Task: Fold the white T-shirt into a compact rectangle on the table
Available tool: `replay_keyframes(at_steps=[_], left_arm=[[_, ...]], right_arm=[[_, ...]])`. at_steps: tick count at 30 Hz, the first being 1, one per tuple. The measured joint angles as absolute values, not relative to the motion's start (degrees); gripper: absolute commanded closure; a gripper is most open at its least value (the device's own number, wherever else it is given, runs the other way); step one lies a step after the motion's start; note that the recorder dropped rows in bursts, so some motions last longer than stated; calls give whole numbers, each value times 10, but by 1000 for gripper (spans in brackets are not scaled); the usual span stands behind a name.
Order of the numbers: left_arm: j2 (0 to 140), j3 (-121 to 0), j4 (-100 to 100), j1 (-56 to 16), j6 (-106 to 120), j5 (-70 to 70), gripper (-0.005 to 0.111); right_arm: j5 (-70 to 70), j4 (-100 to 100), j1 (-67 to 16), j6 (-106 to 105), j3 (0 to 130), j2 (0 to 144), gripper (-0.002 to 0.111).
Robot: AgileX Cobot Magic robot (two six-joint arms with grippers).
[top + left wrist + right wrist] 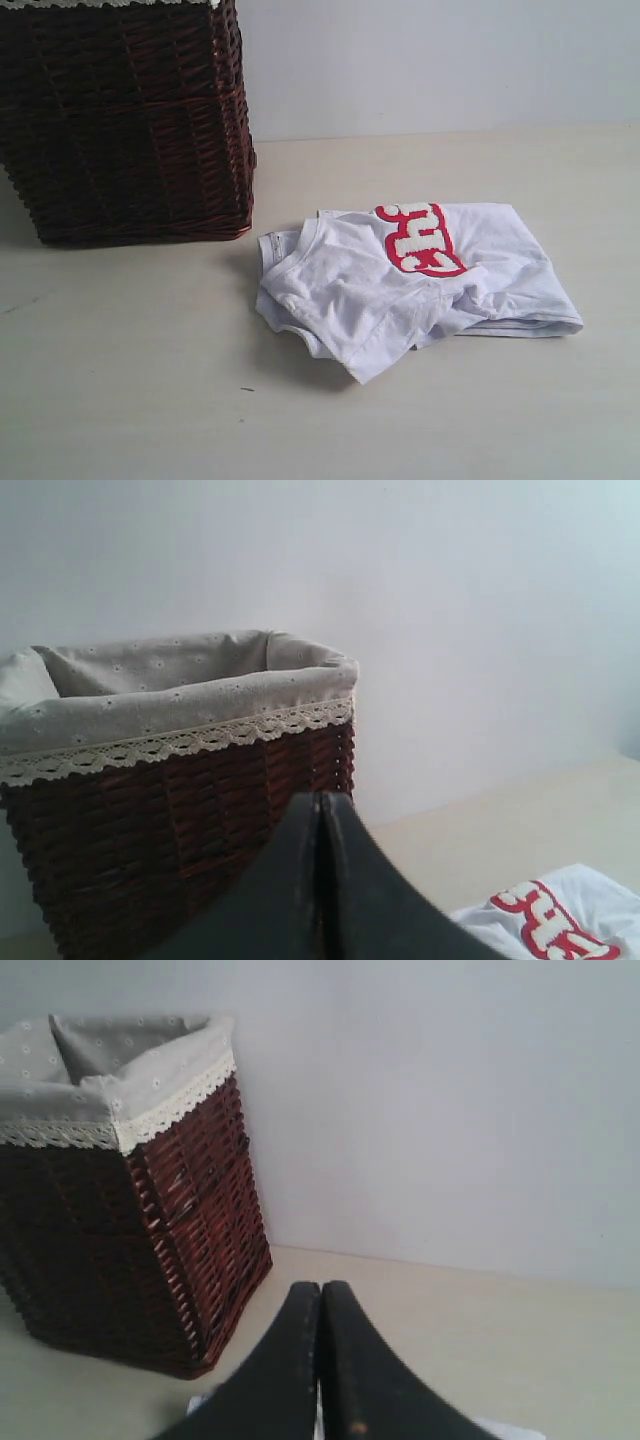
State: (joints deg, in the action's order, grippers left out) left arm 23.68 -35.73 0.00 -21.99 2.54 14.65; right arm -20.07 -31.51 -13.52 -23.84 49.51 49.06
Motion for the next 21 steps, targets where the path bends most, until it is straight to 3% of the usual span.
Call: replay_keyframes(at_steps=[21], left_arm=[[7, -289, 0, -220, 3, 120, 107]], right_arm=[[-144, -352, -135, -238, 271, 81, 108]])
